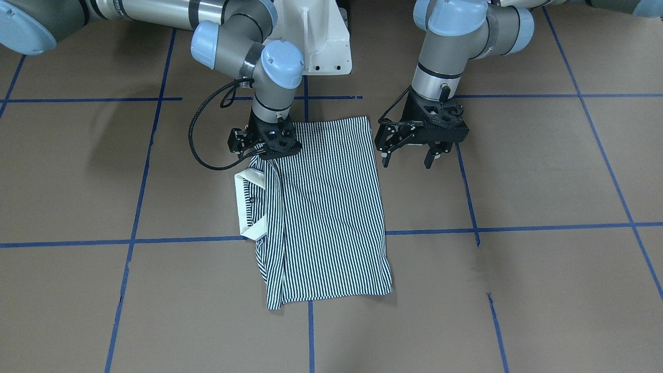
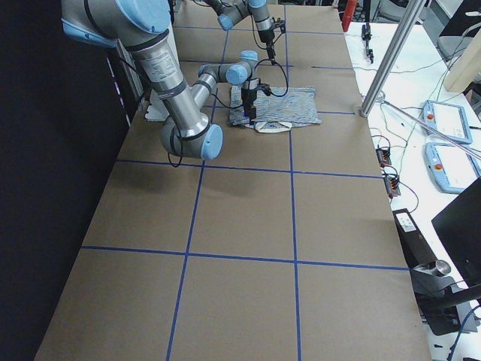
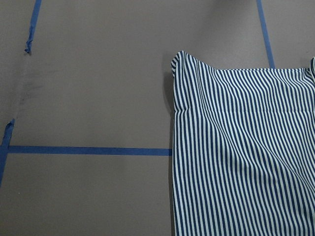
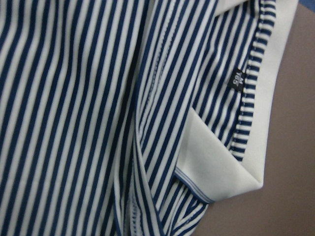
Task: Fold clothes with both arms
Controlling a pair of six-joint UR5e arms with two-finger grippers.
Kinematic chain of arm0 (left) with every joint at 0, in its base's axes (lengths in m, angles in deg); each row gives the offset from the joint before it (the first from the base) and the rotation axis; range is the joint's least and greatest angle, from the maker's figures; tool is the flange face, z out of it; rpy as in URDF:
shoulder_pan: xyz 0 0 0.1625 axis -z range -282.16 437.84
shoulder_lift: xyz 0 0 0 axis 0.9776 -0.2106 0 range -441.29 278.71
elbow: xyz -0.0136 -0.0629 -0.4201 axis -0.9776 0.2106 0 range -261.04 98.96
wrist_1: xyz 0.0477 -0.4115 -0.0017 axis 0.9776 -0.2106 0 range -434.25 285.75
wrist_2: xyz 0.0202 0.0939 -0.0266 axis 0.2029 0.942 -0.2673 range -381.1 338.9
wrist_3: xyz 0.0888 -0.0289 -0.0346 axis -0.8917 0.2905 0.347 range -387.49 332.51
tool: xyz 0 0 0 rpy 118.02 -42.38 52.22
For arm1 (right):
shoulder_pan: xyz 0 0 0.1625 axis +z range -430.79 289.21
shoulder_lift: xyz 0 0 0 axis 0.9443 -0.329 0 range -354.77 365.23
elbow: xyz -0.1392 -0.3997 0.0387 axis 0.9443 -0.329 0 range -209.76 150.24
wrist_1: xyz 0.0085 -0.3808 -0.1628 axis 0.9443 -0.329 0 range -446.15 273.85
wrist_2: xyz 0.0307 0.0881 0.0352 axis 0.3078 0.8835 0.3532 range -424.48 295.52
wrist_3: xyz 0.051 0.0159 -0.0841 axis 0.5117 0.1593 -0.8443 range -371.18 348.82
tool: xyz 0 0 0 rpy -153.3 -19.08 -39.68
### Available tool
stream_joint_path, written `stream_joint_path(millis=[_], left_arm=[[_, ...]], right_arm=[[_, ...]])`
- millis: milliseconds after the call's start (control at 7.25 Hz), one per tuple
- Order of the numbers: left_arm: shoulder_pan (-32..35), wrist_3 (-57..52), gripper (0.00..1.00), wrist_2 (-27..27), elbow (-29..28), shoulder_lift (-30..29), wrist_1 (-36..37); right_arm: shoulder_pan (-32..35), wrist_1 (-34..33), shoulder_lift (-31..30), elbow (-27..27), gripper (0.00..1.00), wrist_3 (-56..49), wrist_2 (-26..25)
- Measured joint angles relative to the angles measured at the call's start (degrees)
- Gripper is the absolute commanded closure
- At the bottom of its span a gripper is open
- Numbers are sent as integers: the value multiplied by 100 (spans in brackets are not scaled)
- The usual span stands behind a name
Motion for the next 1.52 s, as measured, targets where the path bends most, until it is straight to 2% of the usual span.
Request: stream_joint_path(millis=[552,966,1103,1241,1517], left_arm=[[-10,25,0,-6,-6,-14,-12],[-14,34,0,-9,0,-21,-18],[-14,33,0,-12,15,-18,-18],[-13,27,0,-14,51,-13,-12],[-1,1,0,-10,169,-7,29]], right_arm=[[252,18,-204,91,0,-62,69],[573,-29,-974,812,0,-408,152],[680,-115,-922,961,0,-453,245],[747,-143,-605,817,0,-461,334],[788,285,276,-282,0,-433,357]])
